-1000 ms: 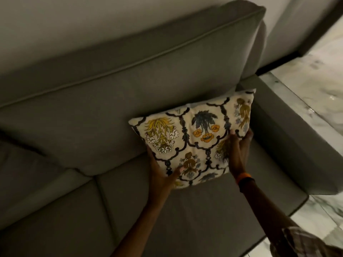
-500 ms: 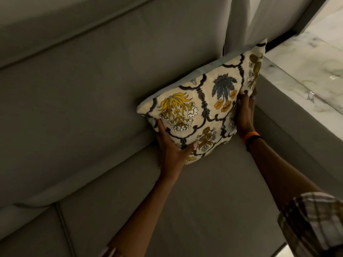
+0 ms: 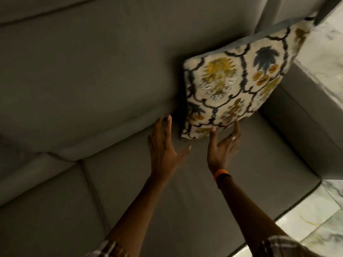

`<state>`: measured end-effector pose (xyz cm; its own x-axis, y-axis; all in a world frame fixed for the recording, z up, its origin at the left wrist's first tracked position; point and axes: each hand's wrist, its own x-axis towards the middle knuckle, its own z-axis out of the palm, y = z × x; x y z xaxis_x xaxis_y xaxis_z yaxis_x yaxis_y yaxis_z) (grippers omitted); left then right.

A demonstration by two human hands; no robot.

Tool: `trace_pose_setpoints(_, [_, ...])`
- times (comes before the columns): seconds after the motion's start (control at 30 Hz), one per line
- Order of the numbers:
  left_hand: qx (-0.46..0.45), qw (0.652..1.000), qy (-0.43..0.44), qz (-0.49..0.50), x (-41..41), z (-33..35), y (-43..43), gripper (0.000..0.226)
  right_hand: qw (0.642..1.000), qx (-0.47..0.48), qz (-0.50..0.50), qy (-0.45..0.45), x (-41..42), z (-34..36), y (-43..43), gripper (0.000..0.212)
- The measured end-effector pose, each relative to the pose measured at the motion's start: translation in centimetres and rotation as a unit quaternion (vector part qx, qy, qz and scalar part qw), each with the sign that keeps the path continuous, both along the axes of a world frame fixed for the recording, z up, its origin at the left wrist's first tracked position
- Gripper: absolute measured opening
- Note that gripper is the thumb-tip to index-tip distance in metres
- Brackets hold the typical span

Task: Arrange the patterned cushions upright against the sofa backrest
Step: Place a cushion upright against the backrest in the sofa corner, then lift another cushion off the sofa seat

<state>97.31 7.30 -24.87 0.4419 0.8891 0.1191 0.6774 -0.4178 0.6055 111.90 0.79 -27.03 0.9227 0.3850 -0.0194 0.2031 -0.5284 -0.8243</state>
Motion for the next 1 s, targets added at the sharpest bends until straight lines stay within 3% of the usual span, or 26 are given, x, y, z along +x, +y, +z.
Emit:
trace_pose_setpoints(0.07, [0.013,0.996,0.091,-0.008,-5.6,-0.6,-0.9,0.113,0.993,-0.091,0.059,-0.043,-6.3,-0.5,-0.8,0.094])
trace_pose_setpoints(0.2, [0.032,0.975,0.220,0.013,-20.4,0.0,-2.4,0.104,0.942,-0.195,0.242,-0.126,-20.1,-0.2,-2.0,0.097])
trace_pose_setpoints(0.3, [0.006,0.959,0.276,0.064,-33.9,1.7,-3.3,0.100,0.895,-0.223,0.351,-0.161,-31.5,1.3,-2.2,0.099])
trace_pose_setpoints(0.43, [0.014,0.950,0.288,0.120,-51.0,4.7,-4.7,0.097,0.839,-0.235,0.443,-0.210,-46.2,3.6,-2.0,0.104])
trace_pose_setpoints(0.57, [-0.001,0.931,0.314,0.186,-66.7,8.0,-6.5,0.093,0.836,-0.191,0.471,-0.207,-61.3,6.5,-1.9,0.100])
trace_pose_setpoints(0.73, [-0.076,0.899,0.311,0.300,-82.3,9.9,-10.2,0.084,0.843,-0.178,0.496,-0.105,-76.2,9.6,-3.4,0.103])
trace_pose_setpoints(0.87, [-0.195,0.866,0.199,0.416,-90.4,9.3,-13.2,0.094,0.858,-0.182,0.479,0.033,-82.7,8.9,-5.3,0.104])
trace_pose_setpoints(1.0, [-0.327,0.819,0.045,0.470,-94.3,8.1,-14.0,0.114,0.879,-0.153,0.370,0.257,-85.8,7.1,-6.8,0.107])
